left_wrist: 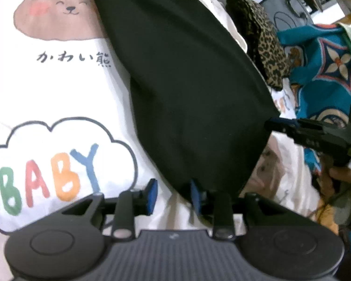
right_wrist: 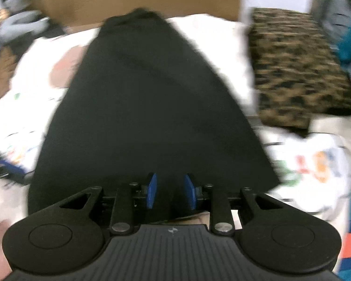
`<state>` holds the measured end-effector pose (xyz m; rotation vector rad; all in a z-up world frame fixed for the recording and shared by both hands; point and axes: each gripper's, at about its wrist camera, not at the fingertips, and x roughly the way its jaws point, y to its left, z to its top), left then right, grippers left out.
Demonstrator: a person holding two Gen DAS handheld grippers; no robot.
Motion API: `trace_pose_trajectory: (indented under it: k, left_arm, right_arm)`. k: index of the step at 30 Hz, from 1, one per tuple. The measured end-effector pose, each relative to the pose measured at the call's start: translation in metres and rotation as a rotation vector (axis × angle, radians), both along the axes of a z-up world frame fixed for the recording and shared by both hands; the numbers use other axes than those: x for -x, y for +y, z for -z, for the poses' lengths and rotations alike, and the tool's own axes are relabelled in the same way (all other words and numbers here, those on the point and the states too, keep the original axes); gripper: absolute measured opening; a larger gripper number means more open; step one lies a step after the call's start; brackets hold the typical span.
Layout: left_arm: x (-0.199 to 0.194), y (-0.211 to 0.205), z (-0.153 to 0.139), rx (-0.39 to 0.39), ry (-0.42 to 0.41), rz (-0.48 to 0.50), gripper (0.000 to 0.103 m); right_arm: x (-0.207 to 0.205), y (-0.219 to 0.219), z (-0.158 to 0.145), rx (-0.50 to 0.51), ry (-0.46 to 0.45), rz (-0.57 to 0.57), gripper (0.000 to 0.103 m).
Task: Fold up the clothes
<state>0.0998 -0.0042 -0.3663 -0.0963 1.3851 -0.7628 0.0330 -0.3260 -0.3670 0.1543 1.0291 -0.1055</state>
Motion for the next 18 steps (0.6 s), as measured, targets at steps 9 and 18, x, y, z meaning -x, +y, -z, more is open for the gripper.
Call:
trace_pose_trajectory:
  k: [9,18]
  left_arm:
    - [0.005,-0.013,0.011,0.047,0.076,0.002,0.039]
    - [0.016,-0.013,0.013,0.052,0.09,0.035,0.038]
  right_arm:
    - [0.0,-0.068,0.019,0.097,0.028,0.179,0.034]
    - [-0.002,-0.077,0.034,0.115,0.043,0.16,0.009]
